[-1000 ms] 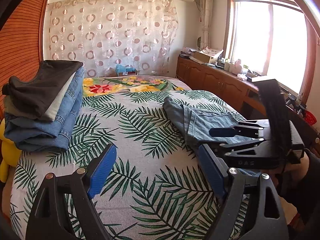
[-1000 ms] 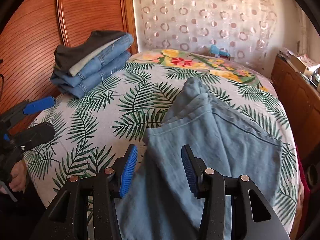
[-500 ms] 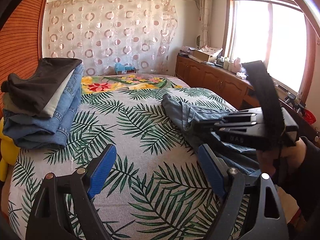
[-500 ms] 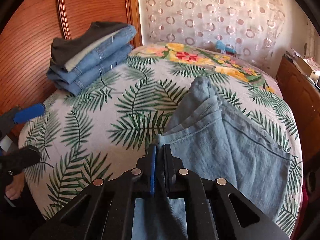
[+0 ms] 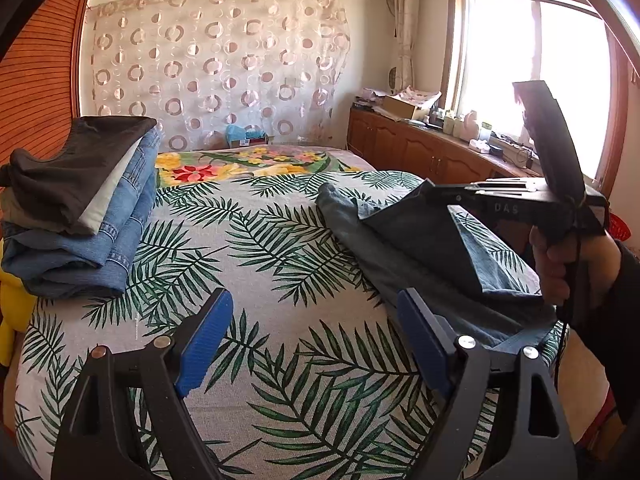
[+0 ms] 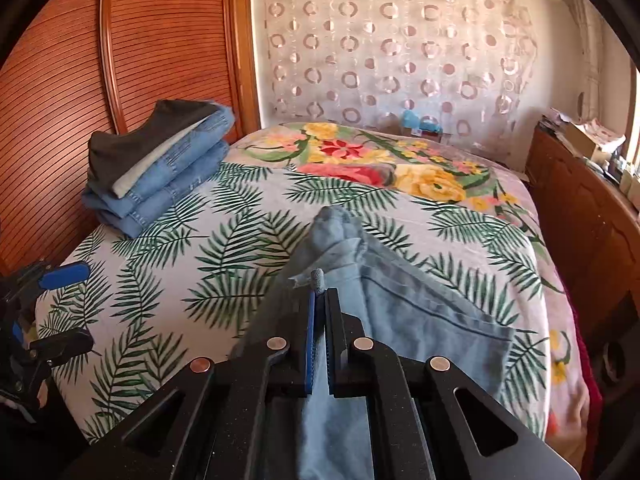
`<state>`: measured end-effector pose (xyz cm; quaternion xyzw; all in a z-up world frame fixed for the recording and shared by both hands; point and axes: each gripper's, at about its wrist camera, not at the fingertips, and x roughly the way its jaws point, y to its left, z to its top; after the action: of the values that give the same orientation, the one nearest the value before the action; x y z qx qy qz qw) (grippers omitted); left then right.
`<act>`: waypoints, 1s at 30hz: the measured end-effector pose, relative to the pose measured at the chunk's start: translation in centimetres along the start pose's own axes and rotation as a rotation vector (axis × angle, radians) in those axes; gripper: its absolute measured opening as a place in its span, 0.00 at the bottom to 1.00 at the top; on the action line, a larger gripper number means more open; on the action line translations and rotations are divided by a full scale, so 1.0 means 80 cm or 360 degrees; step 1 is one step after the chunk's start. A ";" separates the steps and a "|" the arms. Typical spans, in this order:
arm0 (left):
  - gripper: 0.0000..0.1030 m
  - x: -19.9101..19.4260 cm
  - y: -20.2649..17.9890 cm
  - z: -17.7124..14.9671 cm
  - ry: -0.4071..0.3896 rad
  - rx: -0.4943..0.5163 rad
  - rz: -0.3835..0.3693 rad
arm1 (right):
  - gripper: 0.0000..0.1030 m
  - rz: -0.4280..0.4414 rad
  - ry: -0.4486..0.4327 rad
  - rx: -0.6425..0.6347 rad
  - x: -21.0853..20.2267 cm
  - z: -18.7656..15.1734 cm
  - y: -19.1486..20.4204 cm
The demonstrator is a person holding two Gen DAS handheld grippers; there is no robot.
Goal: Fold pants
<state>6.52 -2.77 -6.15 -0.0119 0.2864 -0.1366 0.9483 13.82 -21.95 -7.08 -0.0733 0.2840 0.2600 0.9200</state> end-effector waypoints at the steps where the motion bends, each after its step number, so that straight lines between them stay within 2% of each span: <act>1: 0.82 0.001 0.000 0.000 0.0002 0.0001 -0.0001 | 0.04 -0.0007 -0.0005 0.0009 -0.002 0.000 -0.004; 12: 0.82 0.008 -0.009 -0.004 0.0034 0.0031 -0.0021 | 0.04 -0.0044 -0.0029 0.0016 -0.005 0.006 -0.008; 16: 0.82 0.014 -0.014 -0.008 0.0059 0.0050 -0.0023 | 0.04 -0.0100 -0.0051 -0.0029 -0.010 0.010 -0.012; 30: 0.82 0.019 -0.023 -0.012 0.0089 0.0075 -0.0036 | 0.04 -0.0286 0.0006 0.0019 0.012 0.013 -0.055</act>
<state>6.74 -4.93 -7.58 0.0111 0.3092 -0.1542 0.9384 17.24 -24.99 -6.81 -0.0936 0.2795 0.1745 0.9395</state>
